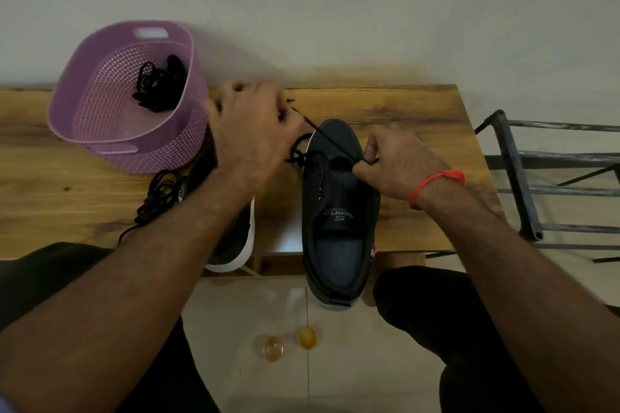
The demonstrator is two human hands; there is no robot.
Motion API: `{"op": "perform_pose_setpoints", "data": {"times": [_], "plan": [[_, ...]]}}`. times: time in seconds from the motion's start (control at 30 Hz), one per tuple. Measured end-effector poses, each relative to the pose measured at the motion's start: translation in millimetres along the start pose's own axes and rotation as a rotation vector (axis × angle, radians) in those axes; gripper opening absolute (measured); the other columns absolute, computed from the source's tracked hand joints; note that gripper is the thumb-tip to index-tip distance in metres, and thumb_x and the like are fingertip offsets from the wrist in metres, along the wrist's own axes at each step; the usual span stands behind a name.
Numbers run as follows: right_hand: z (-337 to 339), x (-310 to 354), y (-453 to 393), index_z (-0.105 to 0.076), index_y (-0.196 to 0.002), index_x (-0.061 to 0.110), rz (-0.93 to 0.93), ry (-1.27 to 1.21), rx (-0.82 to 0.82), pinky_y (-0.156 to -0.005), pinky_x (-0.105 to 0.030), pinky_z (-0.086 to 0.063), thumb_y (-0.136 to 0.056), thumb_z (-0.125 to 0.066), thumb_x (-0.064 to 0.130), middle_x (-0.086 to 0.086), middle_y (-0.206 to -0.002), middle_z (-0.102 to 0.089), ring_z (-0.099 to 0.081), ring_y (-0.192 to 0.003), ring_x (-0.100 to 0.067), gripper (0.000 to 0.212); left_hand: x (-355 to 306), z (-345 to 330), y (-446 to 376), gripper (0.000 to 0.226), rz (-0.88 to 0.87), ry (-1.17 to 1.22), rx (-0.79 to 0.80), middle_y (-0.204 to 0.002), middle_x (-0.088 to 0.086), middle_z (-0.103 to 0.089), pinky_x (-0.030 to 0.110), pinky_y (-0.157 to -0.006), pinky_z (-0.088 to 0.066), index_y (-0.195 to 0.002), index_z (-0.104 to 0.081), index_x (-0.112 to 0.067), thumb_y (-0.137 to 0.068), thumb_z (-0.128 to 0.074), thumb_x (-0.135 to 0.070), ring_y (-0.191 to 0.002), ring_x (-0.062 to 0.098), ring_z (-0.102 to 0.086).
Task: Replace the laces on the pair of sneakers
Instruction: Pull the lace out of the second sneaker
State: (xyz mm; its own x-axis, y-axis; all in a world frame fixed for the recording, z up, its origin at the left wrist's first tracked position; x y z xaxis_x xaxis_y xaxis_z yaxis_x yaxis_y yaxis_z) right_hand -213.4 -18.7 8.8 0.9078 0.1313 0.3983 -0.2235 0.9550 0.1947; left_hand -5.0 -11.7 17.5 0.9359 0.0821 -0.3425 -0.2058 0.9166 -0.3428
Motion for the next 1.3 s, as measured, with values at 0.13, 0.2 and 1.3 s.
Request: {"op": "perform_pose_setpoints", "data": {"times": [0.13,0.2,1.3], "plan": [[-0.3,1.5,0.1,-0.048,-0.08,0.029,0.003,0.009,-0.003,-0.08,-0.037,-0.041,-0.082,-0.067,0.037,0.004,-0.099,-0.047,-0.046,-0.102,-0.022,0.021,21.6,12.0,-12.8,0.023,0.122,0.028,-0.03,-0.117,-0.002,-0.064,0.043,-0.092,-0.026,-0.105,-0.061,-0.024,-0.091,-0.055,-0.04,-0.121,0.029,-0.043],[-0.3,3.2,0.5,-0.048,-0.08,0.029,0.0,0.011,-0.003,-0.081,-0.038,-0.043,-0.082,-0.067,0.036,0.004,-0.102,-0.047,-0.045,-0.103,-0.022,0.02,14.5,4.6,-2.7,0.032,0.04,0.02,0.098,-0.132,-0.003,-0.057,0.046,-0.098,-0.027,-0.121,-0.059,-0.029,-0.092,-0.055,-0.043,-0.129,0.029,-0.037],[-0.7,5.3,1.5,-0.038,-0.091,0.022,0.162,0.058,-0.005,-0.118,-0.049,-0.026,-0.086,-0.064,0.028,-0.008,-0.13,-0.051,-0.014,-0.151,-0.029,0.027,-12.0,-14.0,16.6,0.041,-0.168,0.082,0.204,-0.149,-0.008,-0.044,0.045,-0.102,-0.025,-0.13,-0.056,-0.039,-0.09,-0.062,-0.042,-0.135,0.026,-0.029]]}}
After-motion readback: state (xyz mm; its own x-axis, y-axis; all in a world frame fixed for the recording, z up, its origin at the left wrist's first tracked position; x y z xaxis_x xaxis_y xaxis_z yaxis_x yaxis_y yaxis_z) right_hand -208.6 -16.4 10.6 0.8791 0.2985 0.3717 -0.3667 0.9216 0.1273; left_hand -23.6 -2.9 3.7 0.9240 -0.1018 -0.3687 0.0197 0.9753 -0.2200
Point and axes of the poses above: each hand's wrist, its own y-axis away from the middle knuckle, its own z-axis out of the back of the hand, x = y × z, the point moved 1 cm from there along -y, towards the middle knuckle
